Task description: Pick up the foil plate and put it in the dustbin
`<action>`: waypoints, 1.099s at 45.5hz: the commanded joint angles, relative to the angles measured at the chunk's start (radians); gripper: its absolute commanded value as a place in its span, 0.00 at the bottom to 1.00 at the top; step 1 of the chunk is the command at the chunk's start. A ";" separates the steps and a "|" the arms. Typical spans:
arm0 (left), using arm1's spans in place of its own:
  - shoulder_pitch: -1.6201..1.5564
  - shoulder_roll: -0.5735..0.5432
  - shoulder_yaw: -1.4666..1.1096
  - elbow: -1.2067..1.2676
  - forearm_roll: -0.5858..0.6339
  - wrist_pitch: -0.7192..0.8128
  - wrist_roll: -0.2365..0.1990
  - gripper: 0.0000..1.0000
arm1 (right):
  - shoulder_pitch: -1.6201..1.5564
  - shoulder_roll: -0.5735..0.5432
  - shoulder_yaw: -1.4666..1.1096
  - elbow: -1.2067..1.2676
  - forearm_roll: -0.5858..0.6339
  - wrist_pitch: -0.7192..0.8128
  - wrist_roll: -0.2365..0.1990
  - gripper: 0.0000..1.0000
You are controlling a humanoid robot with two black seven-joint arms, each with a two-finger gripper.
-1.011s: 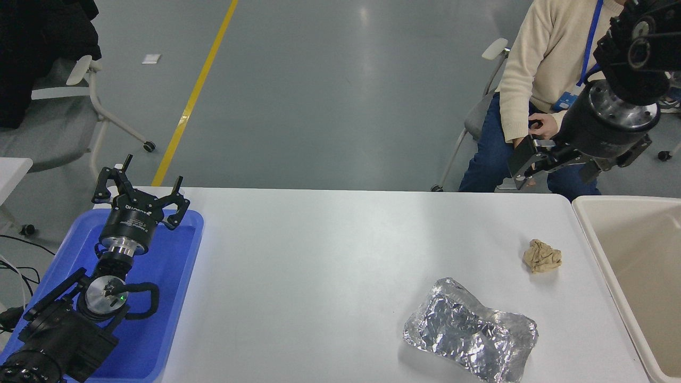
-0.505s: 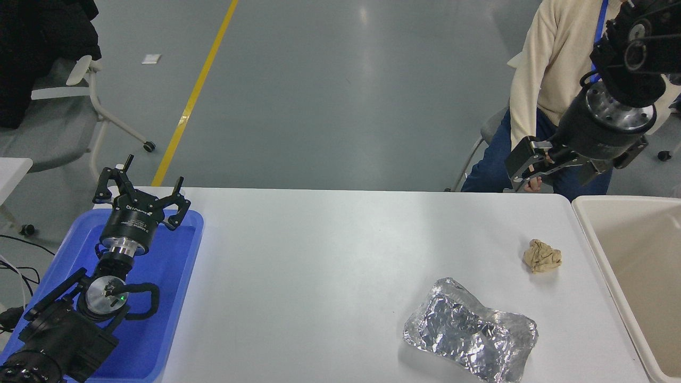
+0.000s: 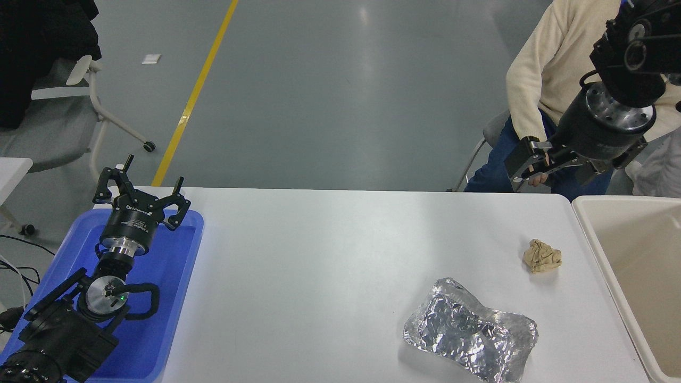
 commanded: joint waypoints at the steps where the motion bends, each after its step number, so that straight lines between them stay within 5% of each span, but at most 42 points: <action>1: 0.000 0.000 -0.001 0.000 -0.001 -0.001 -0.001 1.00 | 0.004 -0.001 0.000 0.000 0.000 0.000 0.000 1.00; 46: 0.000 0.000 -0.001 0.000 -0.001 0.001 -0.001 1.00 | -0.220 0.007 0.086 -0.003 0.000 0.000 0.000 1.00; 50: 0.000 0.000 -0.001 0.000 -0.001 0.001 -0.001 1.00 | -0.272 0.008 0.089 -0.002 -0.015 -0.030 -0.002 0.90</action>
